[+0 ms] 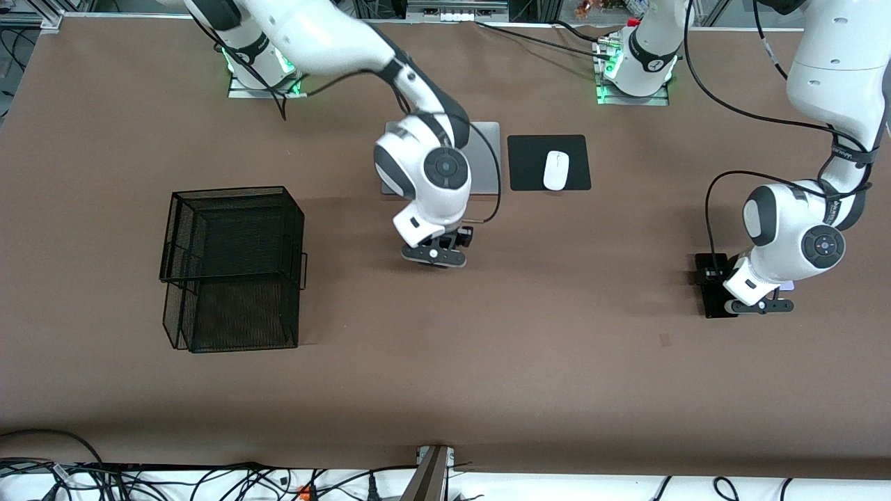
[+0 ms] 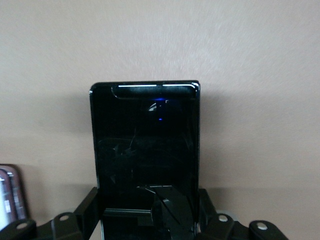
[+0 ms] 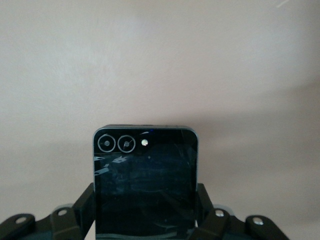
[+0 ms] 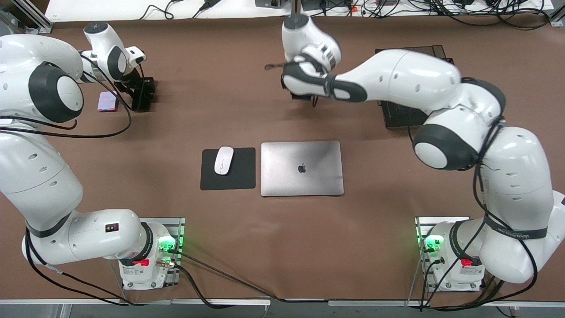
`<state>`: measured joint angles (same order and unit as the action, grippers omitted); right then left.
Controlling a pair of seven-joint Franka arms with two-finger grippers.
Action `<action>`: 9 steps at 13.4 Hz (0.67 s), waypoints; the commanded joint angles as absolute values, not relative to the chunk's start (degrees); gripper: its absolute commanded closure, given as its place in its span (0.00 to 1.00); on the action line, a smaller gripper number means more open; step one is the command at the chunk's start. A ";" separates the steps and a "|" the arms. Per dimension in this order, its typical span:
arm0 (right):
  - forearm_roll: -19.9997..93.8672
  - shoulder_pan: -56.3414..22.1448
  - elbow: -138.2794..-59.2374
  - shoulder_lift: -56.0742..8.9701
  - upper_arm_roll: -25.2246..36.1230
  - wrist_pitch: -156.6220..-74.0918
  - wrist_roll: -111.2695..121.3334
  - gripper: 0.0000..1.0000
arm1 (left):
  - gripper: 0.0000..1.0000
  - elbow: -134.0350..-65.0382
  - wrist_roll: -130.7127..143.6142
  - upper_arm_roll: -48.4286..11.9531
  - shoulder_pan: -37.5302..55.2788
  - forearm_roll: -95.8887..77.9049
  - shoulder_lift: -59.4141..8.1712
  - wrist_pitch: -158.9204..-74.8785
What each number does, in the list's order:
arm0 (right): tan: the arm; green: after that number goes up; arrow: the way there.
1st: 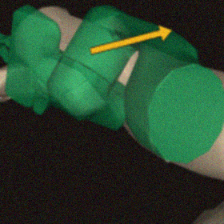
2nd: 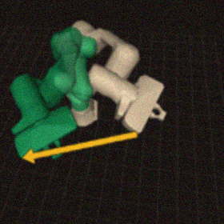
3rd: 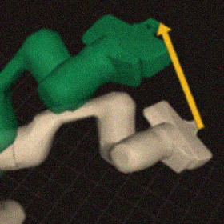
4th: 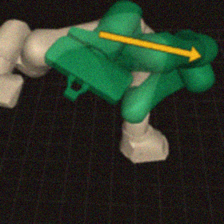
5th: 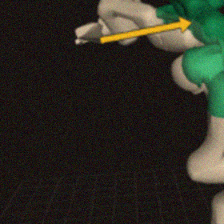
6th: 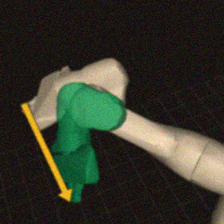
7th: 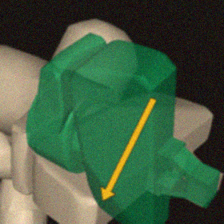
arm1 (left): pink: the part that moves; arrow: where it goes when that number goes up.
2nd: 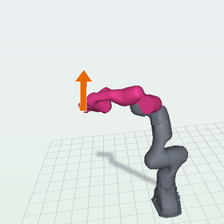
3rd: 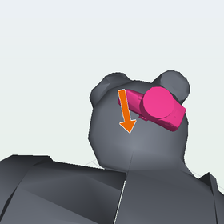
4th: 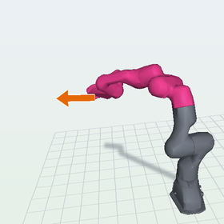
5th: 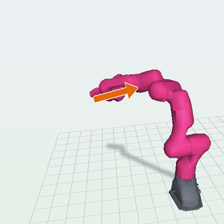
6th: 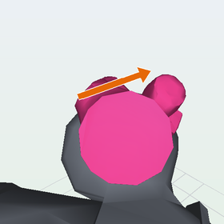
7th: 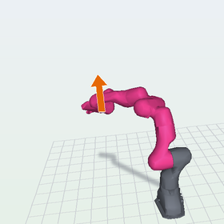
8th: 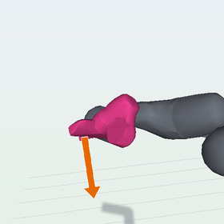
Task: Place phones with both arms
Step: 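Drop the flip phone in the organizer, set the smartphone mid-table, both grippers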
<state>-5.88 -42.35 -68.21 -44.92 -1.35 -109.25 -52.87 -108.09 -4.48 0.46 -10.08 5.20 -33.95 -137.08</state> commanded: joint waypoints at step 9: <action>-1.23 -26.72 -106.30 -8.99 16.57 -108.68 -2.16 0.86 | 0.83 -92.64 12.89 -18.80 -0.99 4.13 -29.18 -112.41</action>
